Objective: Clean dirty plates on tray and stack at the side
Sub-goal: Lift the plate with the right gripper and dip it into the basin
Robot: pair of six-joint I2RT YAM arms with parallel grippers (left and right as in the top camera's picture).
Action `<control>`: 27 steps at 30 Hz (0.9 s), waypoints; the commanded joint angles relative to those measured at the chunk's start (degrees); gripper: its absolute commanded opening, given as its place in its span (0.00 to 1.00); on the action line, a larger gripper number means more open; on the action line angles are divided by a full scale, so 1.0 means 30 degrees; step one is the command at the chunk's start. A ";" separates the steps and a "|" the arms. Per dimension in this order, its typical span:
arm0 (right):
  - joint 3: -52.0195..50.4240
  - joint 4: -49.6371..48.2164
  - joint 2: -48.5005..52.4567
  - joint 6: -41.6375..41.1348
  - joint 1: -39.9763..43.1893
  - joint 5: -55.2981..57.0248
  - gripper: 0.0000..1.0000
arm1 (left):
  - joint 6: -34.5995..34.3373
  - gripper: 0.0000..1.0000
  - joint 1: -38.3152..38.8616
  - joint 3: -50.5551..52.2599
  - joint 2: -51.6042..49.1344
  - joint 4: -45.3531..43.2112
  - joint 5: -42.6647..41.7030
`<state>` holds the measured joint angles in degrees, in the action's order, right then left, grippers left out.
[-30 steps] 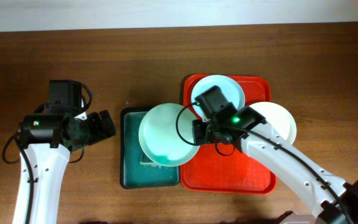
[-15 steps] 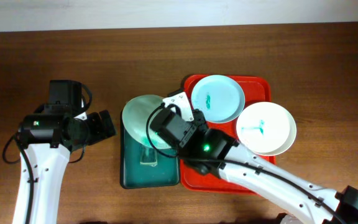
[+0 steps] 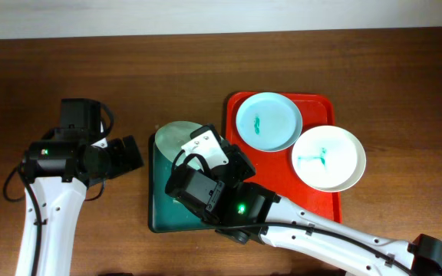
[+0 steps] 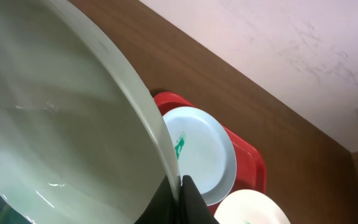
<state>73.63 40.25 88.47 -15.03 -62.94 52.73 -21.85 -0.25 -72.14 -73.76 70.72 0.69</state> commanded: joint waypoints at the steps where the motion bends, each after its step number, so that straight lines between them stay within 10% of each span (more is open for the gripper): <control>1: 0.0444 -0.0007 -0.0226 -0.0058 -0.0146 0.0809 0.04 | 0.0379 0.99 -0.0117 -0.0299 0.0073 -0.0022 0.0197; 27: 0.0444 -0.0831 -0.0211 0.0787 0.0124 0.2645 0.04 | 0.0379 0.99 -0.0117 -0.0299 0.0073 -0.0022 0.0197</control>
<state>73.67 38.17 88.47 -13.47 -62.78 54.28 -21.85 -0.25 -72.14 -73.76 70.72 0.69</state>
